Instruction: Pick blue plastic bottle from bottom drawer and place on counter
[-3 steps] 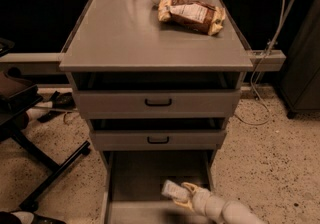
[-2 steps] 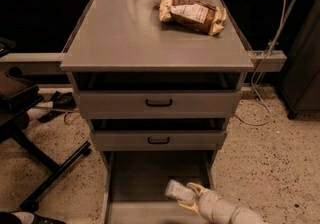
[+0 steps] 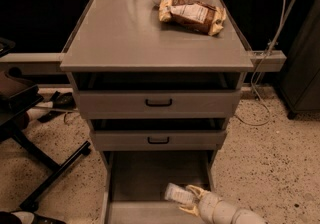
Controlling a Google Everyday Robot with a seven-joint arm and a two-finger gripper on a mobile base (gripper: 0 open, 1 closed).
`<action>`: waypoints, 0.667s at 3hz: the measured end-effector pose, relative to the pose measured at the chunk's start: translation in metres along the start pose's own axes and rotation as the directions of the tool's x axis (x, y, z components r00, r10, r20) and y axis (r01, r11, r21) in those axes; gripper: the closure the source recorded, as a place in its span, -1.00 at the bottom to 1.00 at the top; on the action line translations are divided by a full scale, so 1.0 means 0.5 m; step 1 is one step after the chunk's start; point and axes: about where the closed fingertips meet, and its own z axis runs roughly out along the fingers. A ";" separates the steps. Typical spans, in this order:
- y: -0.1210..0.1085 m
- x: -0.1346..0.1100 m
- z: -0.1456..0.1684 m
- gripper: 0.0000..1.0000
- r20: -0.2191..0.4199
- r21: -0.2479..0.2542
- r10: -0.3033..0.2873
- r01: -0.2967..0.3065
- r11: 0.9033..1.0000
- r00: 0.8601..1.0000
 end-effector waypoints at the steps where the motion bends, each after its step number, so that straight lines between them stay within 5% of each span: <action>1: -0.055 -0.056 -0.043 1.00 0.015 0.036 -0.035 0.035 0.999 0.999; 2: -0.131 -0.184 -0.139 1.00 0.056 0.083 -0.112 0.107 0.991 0.992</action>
Offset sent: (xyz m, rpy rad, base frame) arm 0.0318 -0.0298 0.2708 -0.0401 -0.3072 0.0382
